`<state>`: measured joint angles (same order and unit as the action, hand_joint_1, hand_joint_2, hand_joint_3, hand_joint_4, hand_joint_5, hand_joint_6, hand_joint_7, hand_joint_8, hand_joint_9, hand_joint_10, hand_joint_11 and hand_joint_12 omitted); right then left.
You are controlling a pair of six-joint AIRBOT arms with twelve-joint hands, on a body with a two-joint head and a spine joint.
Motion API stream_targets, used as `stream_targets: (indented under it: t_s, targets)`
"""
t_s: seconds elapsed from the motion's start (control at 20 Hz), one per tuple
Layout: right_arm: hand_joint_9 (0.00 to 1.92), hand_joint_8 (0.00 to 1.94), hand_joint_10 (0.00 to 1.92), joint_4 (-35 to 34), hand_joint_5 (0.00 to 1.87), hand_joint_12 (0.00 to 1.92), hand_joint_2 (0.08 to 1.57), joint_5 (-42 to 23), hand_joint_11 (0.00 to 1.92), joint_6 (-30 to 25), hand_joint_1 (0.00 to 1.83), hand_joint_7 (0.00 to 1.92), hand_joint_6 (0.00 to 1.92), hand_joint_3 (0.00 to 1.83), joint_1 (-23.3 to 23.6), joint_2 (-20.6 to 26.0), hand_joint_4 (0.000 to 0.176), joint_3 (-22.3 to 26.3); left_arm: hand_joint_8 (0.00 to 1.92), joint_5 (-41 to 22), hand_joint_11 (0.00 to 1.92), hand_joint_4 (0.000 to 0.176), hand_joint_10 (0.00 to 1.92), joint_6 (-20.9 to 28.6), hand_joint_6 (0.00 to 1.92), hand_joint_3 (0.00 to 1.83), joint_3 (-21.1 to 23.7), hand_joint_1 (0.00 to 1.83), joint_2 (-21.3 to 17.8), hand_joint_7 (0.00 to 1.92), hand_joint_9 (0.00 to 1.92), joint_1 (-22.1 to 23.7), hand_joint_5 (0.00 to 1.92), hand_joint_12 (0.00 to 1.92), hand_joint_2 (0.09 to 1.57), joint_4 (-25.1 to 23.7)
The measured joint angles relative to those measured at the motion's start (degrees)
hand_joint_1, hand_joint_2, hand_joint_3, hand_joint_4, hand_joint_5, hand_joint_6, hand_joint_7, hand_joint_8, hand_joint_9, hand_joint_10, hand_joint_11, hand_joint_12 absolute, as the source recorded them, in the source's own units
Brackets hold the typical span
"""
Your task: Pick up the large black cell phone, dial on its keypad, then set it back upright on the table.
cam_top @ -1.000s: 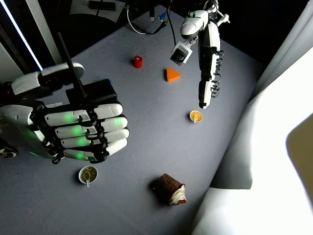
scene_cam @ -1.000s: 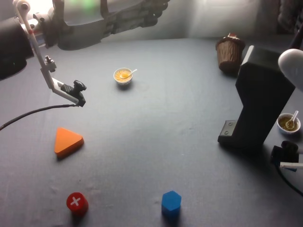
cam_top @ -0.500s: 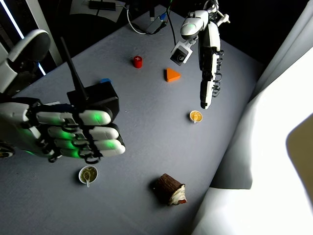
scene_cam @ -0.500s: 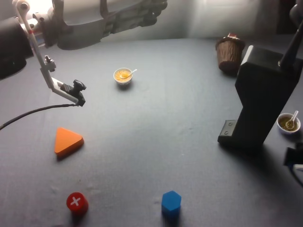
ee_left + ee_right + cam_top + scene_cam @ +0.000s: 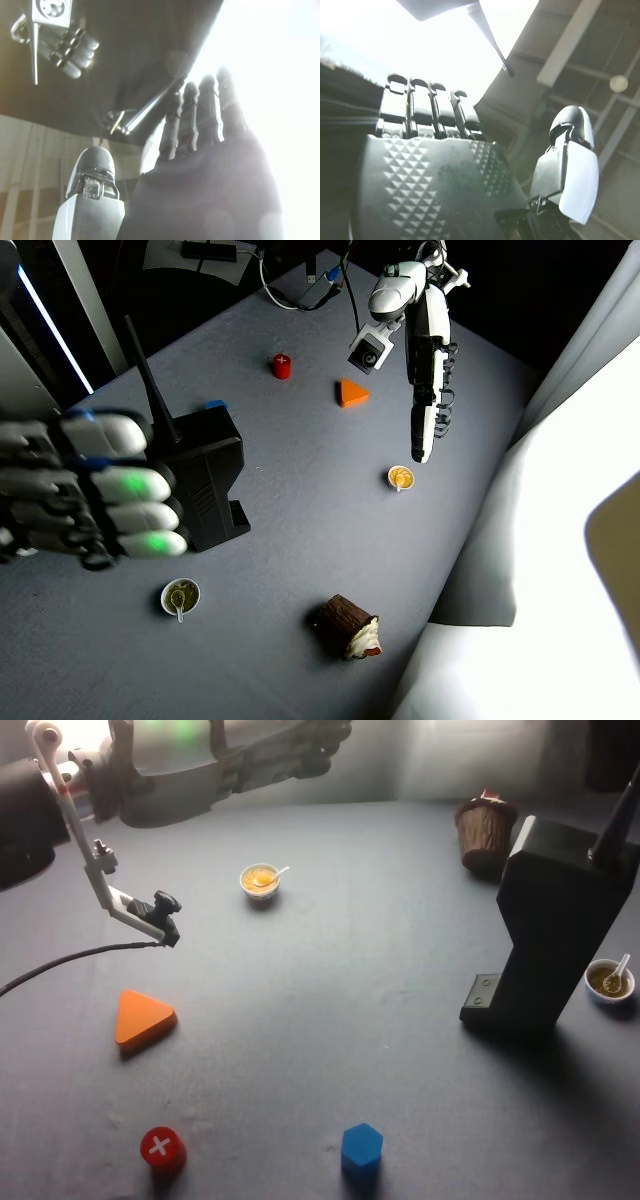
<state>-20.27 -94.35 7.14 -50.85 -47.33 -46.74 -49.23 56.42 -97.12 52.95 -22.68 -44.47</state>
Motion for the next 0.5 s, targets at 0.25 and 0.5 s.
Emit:
stream_targets:
  t_s: [0.25, 0.5]
  targets:
    - [0.00, 0.00, 0.00, 0.83, 0.00, 0.03, 0.90, 0.33, 0.00, 4.15, 0.14, 0.00, 0.00, 0.01, -7.13, 8.92, 0.060, 7.13, 0.00, -0.11, 0.00, 0.000, 0.00, -0.02, 0.00, 0.00, 0.00, 0.00, -0.09, 0.10, 0.06, -0.52, 0.12, 0.16, 1.22, -0.26]
    - [0.00, 0.00, 0.00, 0.96, 0.00, 0.04, 0.92, 0.87, 0.01, 5.03, 0.14, 0.00, 0.00, 0.01, -10.03, 17.53, 0.055, 12.37, 0.00, -0.09, 0.00, 0.000, 0.00, -0.02, 0.00, 0.00, -0.48, 0.00, -0.42, 0.11, 0.07, -0.66, 0.13, 0.19, 1.22, -0.15]
